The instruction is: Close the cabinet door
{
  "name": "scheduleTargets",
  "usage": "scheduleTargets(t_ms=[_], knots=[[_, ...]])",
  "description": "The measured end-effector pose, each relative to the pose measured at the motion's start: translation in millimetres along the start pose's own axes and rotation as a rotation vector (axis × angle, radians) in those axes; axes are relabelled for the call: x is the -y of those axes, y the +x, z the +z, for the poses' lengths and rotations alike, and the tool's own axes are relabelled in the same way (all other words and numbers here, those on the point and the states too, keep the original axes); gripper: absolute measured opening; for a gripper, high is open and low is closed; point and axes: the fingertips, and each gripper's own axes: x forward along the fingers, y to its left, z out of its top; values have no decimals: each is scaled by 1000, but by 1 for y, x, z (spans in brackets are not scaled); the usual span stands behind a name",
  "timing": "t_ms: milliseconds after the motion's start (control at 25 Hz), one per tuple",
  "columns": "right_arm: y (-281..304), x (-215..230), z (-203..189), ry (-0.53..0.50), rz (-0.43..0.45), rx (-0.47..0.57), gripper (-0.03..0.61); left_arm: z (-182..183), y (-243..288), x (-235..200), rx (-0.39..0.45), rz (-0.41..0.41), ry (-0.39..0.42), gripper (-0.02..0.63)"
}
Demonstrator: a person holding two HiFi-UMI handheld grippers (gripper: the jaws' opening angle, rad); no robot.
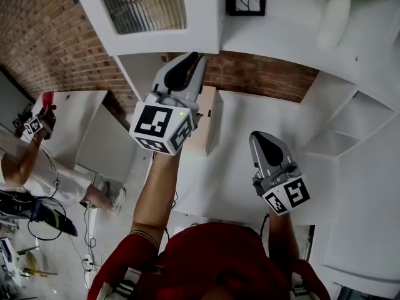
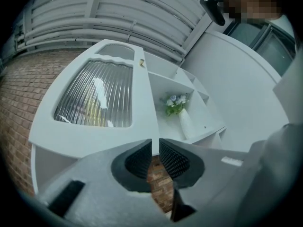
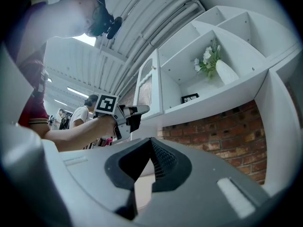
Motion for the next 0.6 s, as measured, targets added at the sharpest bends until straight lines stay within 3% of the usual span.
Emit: scheduleTargets(t_ms=[600], knots=[[6,-32,10,-21,35,4,14,-23,-74,39,-1,-70,-63,3]])
